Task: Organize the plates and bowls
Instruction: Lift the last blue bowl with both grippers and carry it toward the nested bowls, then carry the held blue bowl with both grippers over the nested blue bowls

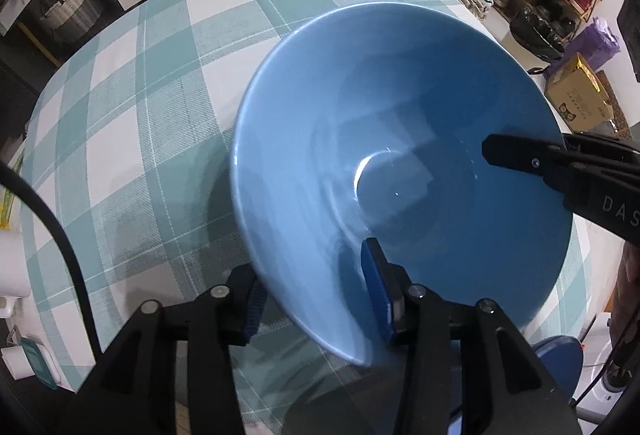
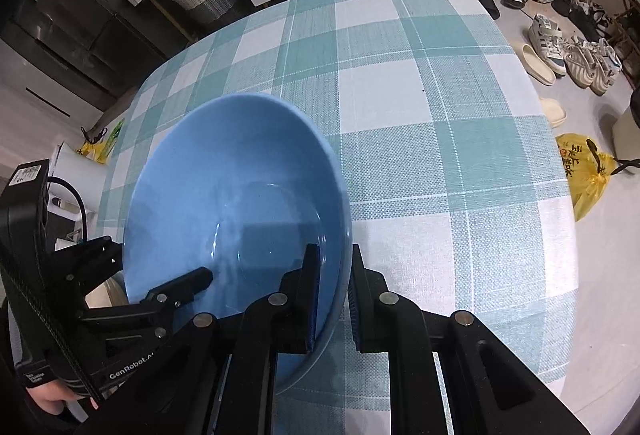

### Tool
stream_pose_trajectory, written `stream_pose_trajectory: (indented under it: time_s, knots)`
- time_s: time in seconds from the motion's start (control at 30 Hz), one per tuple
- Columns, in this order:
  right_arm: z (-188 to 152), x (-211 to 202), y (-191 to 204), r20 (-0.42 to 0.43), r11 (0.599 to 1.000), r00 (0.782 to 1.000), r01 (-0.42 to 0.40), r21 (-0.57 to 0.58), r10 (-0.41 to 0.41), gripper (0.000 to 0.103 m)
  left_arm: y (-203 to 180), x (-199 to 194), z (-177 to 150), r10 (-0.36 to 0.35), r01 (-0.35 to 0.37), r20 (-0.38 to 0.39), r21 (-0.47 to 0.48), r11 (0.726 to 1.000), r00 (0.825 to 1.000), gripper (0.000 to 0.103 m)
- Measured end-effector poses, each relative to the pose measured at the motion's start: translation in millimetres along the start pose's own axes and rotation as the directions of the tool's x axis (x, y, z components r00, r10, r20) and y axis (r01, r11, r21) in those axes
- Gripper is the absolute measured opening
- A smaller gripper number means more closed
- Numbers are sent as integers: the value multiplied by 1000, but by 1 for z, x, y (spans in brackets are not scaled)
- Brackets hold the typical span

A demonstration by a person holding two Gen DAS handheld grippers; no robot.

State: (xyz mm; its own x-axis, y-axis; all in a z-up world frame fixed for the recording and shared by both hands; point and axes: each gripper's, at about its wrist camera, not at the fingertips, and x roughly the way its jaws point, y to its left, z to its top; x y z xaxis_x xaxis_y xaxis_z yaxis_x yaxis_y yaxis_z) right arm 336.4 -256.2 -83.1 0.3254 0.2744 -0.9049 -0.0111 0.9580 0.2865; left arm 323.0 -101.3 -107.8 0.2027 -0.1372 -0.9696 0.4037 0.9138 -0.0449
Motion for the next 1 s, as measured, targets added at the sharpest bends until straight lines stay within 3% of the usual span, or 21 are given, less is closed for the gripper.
stream_pose_trajectory:
  time_s: [0.07,0.23,0.33,1.0]
  knots:
    - [-1,0,-1,1,1000,1000,-22,-2,22,12,3,-2,0,24,-24,23,-17,1000,999,28]
    - [-4,-1,2,11,999,1000,-26,-23,26,12,3,1,0,9,-8,16,-10,1000,1000,14]
    - [-3,-1,2,15,1000,1000,-14,-11,14,11,-1,1,0,33,-33,12,2,999,999,14]
    - [11,-48,13,80,1000,997,-16,7,15,10,2,-38,11,-12,12,26,-37,999,1000,14]
